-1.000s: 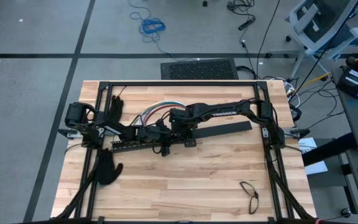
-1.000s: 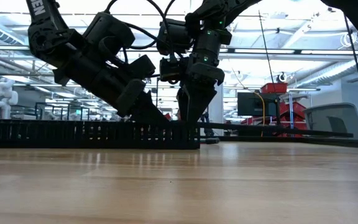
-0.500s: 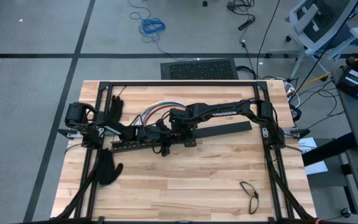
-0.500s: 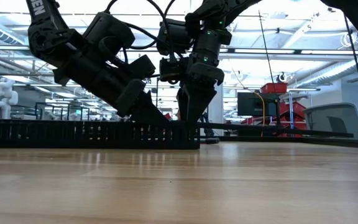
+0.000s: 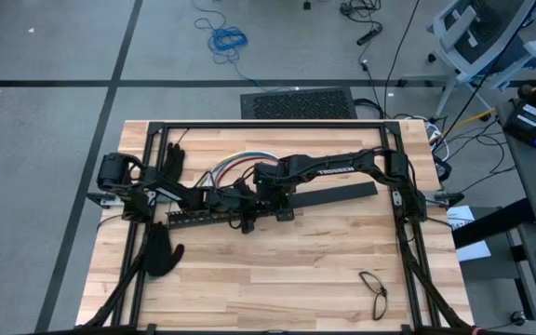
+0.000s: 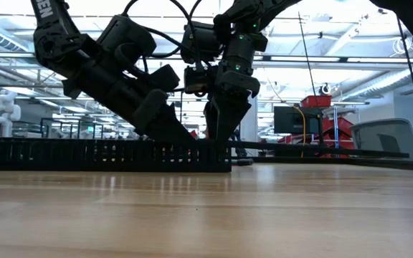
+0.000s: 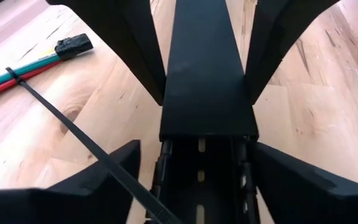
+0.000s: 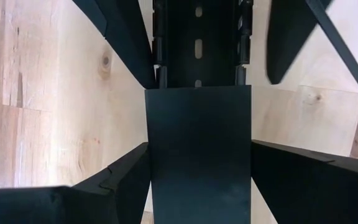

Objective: Ziptie cables

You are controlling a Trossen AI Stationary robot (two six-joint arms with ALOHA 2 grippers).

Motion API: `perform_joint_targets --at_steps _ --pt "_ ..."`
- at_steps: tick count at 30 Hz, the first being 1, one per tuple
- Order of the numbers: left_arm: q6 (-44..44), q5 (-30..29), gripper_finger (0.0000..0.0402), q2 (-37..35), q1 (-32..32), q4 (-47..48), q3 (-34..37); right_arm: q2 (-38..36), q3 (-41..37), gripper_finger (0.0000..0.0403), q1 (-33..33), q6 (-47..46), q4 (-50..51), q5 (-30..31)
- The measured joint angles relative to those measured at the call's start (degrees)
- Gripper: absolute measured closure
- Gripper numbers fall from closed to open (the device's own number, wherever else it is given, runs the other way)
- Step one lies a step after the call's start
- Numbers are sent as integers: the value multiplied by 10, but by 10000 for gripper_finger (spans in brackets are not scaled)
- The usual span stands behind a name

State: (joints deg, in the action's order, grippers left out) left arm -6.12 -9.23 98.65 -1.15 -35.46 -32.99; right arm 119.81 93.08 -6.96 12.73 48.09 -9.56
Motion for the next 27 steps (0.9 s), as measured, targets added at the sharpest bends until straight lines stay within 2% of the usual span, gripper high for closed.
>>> perform_joint_targets --at_steps 6,11,19,27 --pt "5 -2 42 0 0 10 0 0 0 158 0 0 -4 2" --pt "5 -13 6 -2 0 44 0 0 1 158 -1 0 -2 4" --pt "6 -20 6 -12 0 68 0 0 1 158 0 2 0 4" --pt "10 -30 6 -69 0 150 0 0 1 158 -1 4 0 4"
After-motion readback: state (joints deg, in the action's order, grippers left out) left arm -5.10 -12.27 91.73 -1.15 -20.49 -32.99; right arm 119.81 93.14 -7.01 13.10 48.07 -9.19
